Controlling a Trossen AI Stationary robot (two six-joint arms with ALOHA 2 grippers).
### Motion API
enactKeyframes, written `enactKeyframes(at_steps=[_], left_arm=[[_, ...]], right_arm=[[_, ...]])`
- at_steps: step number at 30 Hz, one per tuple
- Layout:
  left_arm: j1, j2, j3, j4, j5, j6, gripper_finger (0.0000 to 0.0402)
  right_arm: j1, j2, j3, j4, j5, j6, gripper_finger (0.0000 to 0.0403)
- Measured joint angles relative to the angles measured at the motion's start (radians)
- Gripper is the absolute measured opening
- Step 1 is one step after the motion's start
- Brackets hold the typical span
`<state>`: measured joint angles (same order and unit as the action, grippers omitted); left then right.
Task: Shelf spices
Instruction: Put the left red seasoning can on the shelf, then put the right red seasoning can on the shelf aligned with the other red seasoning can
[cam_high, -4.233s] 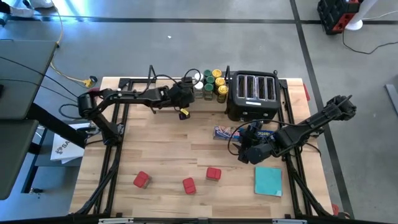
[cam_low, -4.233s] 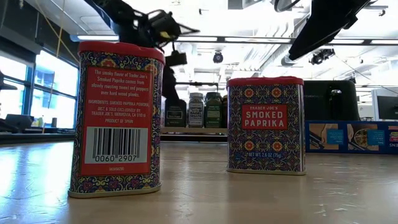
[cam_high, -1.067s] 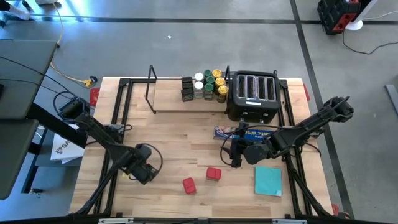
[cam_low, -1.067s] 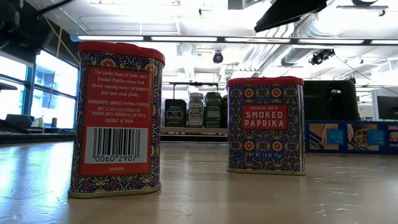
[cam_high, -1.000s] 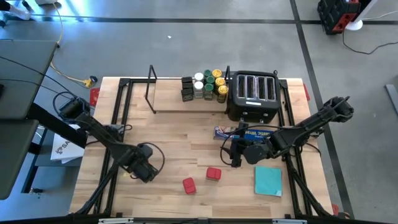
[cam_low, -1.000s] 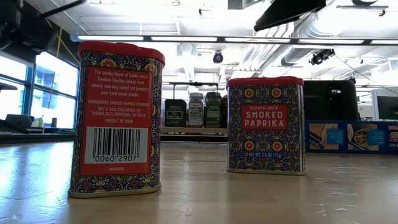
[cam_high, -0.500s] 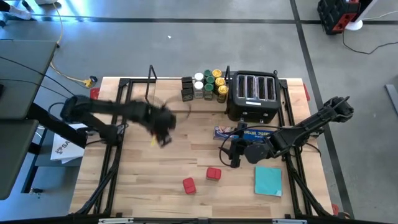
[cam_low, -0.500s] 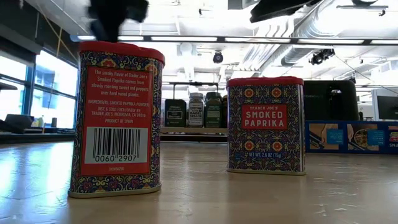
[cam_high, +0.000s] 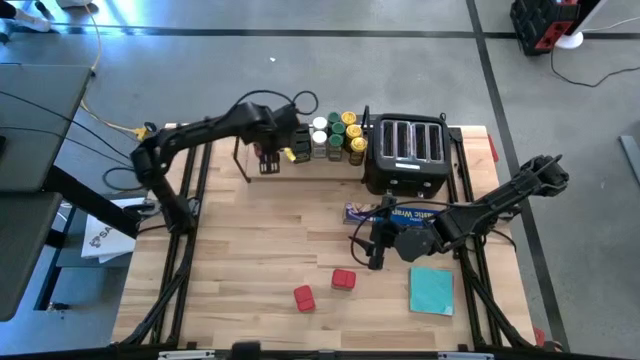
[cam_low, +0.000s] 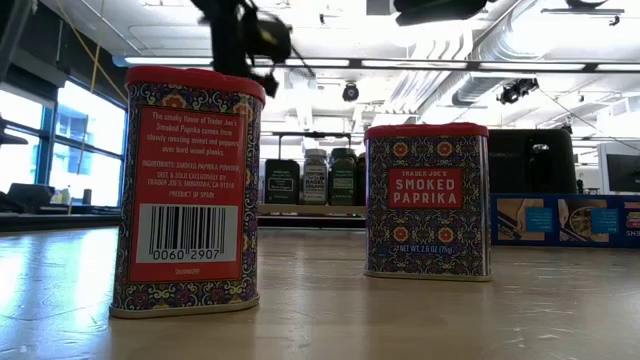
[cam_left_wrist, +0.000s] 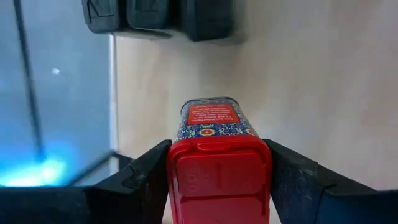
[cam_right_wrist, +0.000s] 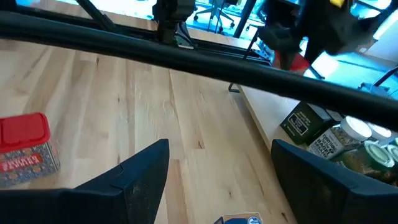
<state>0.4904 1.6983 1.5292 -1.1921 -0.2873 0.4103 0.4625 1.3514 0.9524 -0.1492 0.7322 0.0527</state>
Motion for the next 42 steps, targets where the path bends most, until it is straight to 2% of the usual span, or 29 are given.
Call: enactKeyframes(at_steps=[4, 9, 17, 23, 36, 39, 42], left_arm=[[0.069, 0.085, 0.003, 0.067, -0.005, 0.160, 0.0228], [0.123, 0.155, 0.003, 0.127, -0.009, 0.282, 0.0235], [0.152, 0.176, 0.005, 0.219, -0.017, 0.387, 0.0230], [0.152, 0.179, 0.045, 0.264, 0.047, 0.458, 0.0248], [0.144, 0.178, 0.124, 0.256, 0.024, 0.478, 0.0274], [0.136, 0.178, 0.162, 0.220, -0.008, 0.395, 0.0274], [0.129, 0.146, 0.195, 0.155, 0.005, 0.276, 0.0274]], right_arm=[[0.000, 0.000, 0.000, 0.007, 0.000, 0.018, 0.0277], [-0.005, 0.000, 0.000, 0.009, 0.010, 0.036, 0.0277], [-0.025, 0.000, 0.000, 0.010, 0.011, 0.044, 0.0277], [-0.032, 0.000, 0.000, 0.011, 0.011, 0.044, 0.0277], [-0.031, 0.000, 0.000, 0.011, -0.006, 0.044, 0.0277], [-0.031, 0.000, 0.000, 0.011, -0.007, 0.042, 0.0277], [-0.031, 0.000, 0.000, 0.002, -0.007, 0.032, 0.0277]])
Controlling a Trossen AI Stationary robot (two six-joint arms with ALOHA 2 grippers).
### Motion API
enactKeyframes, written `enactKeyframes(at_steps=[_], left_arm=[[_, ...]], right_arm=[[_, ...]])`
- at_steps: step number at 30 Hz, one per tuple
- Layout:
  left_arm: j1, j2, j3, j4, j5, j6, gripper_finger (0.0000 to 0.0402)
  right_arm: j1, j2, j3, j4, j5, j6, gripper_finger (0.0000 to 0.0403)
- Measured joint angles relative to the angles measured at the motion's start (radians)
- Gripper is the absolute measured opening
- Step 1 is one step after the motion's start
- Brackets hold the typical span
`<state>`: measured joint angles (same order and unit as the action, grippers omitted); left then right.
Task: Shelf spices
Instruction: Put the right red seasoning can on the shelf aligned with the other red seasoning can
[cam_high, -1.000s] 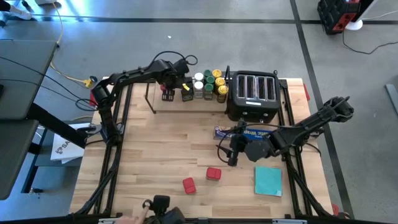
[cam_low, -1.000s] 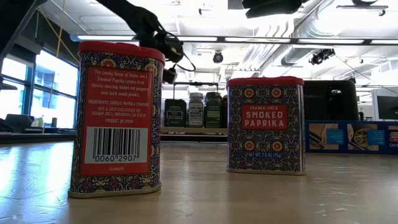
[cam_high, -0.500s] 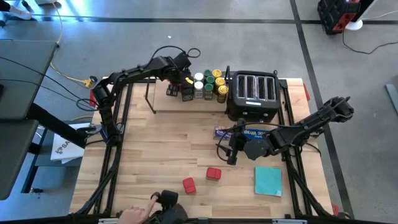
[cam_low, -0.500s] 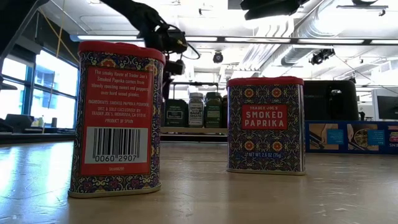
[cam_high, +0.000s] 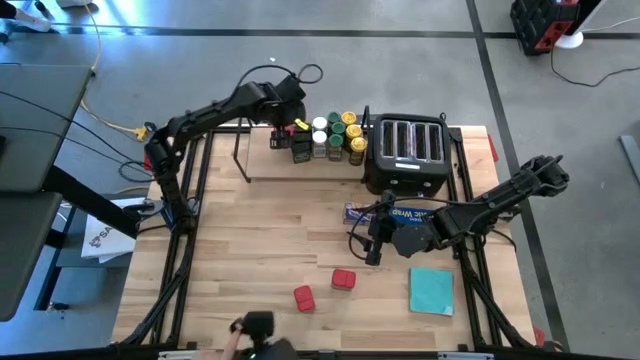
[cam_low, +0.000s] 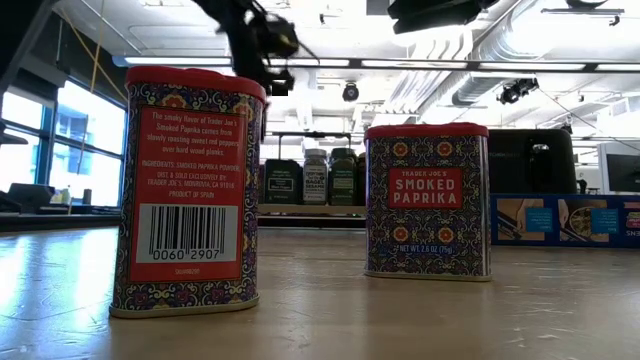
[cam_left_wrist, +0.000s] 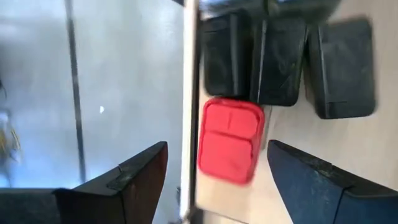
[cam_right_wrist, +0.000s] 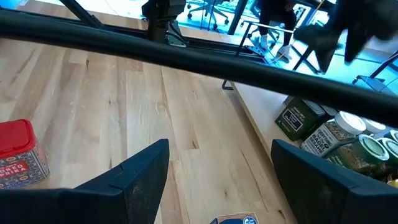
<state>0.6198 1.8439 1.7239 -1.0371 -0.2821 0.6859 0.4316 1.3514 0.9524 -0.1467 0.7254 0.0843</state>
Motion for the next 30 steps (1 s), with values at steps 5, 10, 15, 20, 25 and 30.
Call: enactKeyframes(at_steps=[5, 10, 15, 20, 25, 30], left_arm=[[-0.073, -0.126, 0.000, -0.063, -0.017, -0.299, 0.0270], [-0.259, -0.285, -0.070, -0.068, -0.068, -0.520, 0.0269], [-0.491, -0.409, -0.158, -0.059, -0.199, -0.753, 0.0269], [-0.693, -0.459, -0.251, -0.051, -0.353, -0.996, 0.0269], [-0.825, -0.452, -0.388, 0.056, -0.533, -1.136, 0.0269], [-0.913, -0.433, -0.540, 0.297, -0.597, -1.171, 0.0268]], right_arm=[[0.000, 0.000, 0.000, -0.009, 0.000, 0.016, 0.0277], [0.000, 0.000, 0.000, -0.052, -0.097, 0.096, 0.0277], [0.043, 0.031, 0.000, -0.043, -0.397, 0.103, 0.0277], [0.114, 0.139, 0.000, 0.031, -0.372, 0.126, 0.0277], [0.111, 0.241, 0.000, 0.060, -0.390, 0.253, 0.0277], [0.083, 0.261, 0.000, 0.069, -0.415, 0.258, 0.0277]])
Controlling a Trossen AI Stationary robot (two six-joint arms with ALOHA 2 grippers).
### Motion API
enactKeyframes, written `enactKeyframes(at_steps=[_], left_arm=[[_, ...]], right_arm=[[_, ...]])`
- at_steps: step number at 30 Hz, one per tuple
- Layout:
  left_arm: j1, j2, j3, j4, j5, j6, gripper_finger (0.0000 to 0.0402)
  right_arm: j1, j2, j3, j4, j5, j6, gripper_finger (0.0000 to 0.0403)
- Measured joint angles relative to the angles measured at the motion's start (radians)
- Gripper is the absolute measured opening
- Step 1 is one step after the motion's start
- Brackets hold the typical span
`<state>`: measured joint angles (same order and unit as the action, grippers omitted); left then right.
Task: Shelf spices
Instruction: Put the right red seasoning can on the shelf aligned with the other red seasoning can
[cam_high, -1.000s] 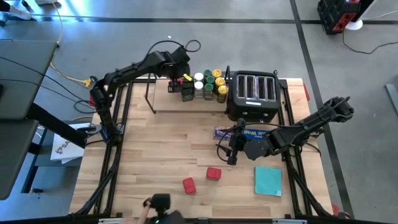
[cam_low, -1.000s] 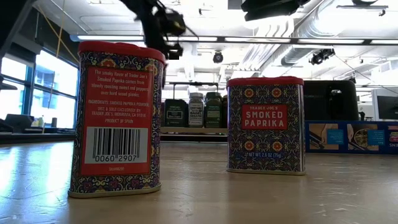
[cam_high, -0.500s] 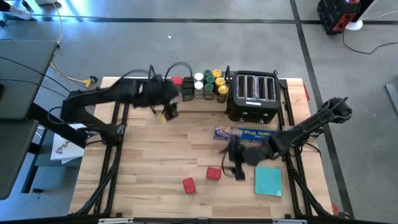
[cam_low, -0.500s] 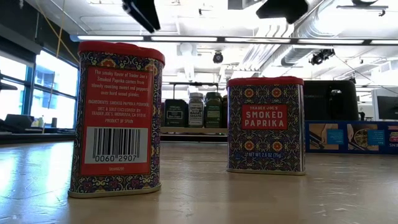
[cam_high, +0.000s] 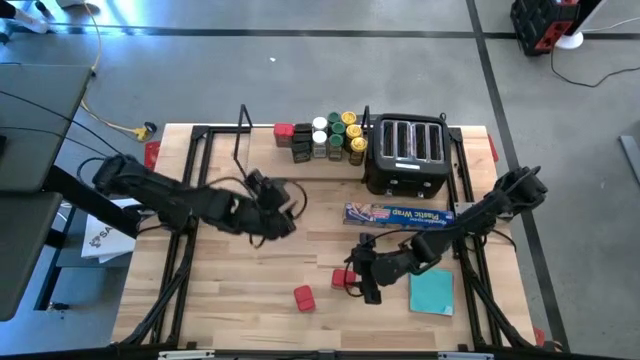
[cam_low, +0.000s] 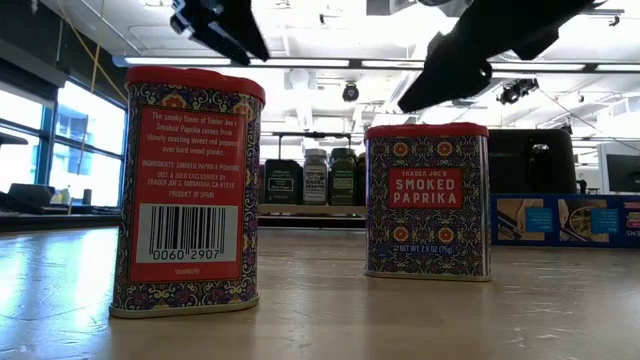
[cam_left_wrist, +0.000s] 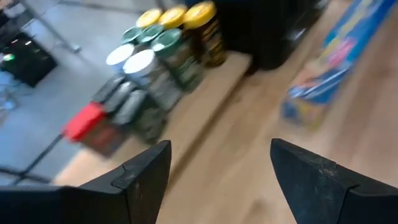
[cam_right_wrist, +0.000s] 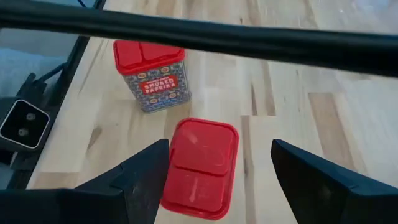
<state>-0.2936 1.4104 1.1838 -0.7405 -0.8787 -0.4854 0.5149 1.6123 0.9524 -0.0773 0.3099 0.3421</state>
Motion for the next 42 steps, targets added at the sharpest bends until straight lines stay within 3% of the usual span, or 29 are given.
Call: enactKeyframes(at_steps=[4, 9, 13, 18, 24, 32, 37, 42], left_arm=[[-0.063, 0.002, -0.126, 0.332, -0.015, 0.019, 0.0268], [-0.126, 0.004, -0.285, 0.814, 0.026, 0.180, 0.0268], [-0.164, 0.006, -0.358, 1.033, 0.064, 0.292, 0.0268], [-0.179, 0.006, -0.362, 1.045, 0.060, 0.331, 0.0268], [-0.206, 0.003, -0.362, 1.031, 0.155, 0.334, 0.0268], [-0.267, 0.000, -0.362, 1.023, 0.061, 0.322, 0.0268], [-0.240, 0.000, -0.362, 1.022, 0.116, 0.223, 0.0268], [-0.195, 0.041, -0.362, 1.017, 0.183, 0.189, 0.0268]], right_arm=[[-0.015, 0.000, 0.000, -0.013, -0.025, -0.029, 0.0277], [-0.027, 0.051, 0.000, -0.050, -0.031, -0.034, 0.0277], [-0.046, 0.098, 0.007, -0.007, -0.033, -0.038, 0.0277], [-0.107, 0.117, 0.006, 0.055, -0.103, -0.159, 0.0277], [-0.238, 0.121, 0.002, 0.118, -0.163, -0.322, 0.0277], [-0.352, 0.084, -0.004, 0.270, -0.148, -0.434, 0.0277], [-0.344, -0.054, -0.003, 0.152, -0.115, -0.418, 0.0277], [-0.263, -0.202, -0.002, -0.047, -0.010, -0.334, 0.0277]])
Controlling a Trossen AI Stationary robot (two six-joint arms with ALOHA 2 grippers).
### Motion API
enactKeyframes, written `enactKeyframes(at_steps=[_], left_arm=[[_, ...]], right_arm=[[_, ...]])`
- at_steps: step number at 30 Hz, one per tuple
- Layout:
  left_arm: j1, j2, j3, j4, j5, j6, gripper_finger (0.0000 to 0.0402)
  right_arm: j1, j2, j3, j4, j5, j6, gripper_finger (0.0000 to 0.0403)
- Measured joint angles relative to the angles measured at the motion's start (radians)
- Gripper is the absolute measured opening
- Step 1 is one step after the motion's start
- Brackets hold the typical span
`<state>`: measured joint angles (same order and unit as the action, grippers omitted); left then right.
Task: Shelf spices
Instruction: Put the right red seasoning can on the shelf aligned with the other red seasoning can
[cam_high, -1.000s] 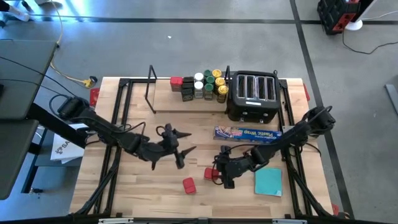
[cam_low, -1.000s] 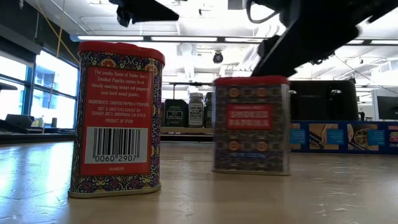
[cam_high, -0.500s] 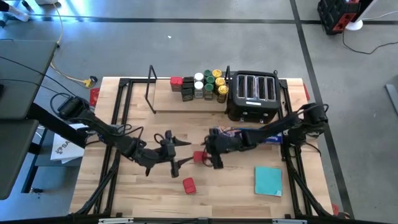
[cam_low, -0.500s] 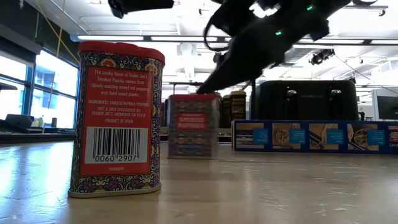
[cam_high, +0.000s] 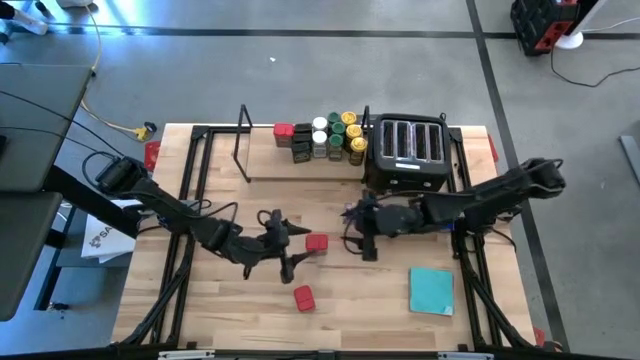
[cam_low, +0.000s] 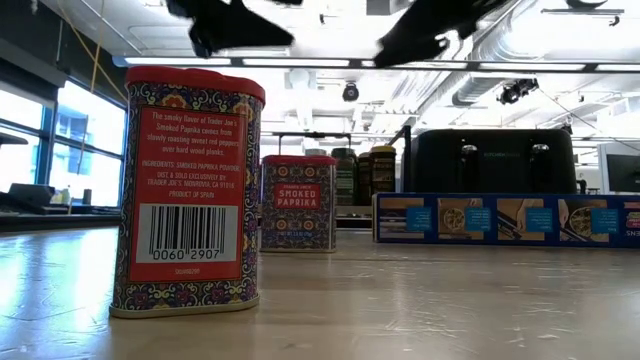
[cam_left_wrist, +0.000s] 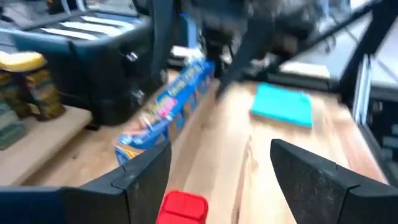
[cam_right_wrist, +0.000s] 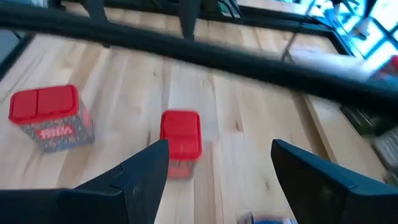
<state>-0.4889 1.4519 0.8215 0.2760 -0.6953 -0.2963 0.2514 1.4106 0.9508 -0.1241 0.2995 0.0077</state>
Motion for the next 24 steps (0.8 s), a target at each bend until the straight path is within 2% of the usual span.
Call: enactKeyframes(at_steps=[5, 10, 17, 24], left_arm=[[0.039, 0.080, 0.000, 0.000, 0.129, 0.018, 0.0268], [0.070, 0.131, 0.000, -0.029, 0.157, 0.066, 0.0268], [0.158, 0.168, 0.000, -0.078, 0.268, 0.087, 0.0269], [0.228, 0.173, 0.000, -0.104, 0.420, 0.089, 0.0275]], right_arm=[[0.113, -0.078, 0.000, -0.142, 0.162, 0.102, 0.0277], [0.204, -0.082, 0.000, -0.185, 0.290, 0.179, 0.0277], [0.242, -0.081, 0.001, -0.186, 0.393, 0.185, 0.0277], [0.222, -0.081, 0.001, -0.187, 0.402, 0.177, 0.0277]])
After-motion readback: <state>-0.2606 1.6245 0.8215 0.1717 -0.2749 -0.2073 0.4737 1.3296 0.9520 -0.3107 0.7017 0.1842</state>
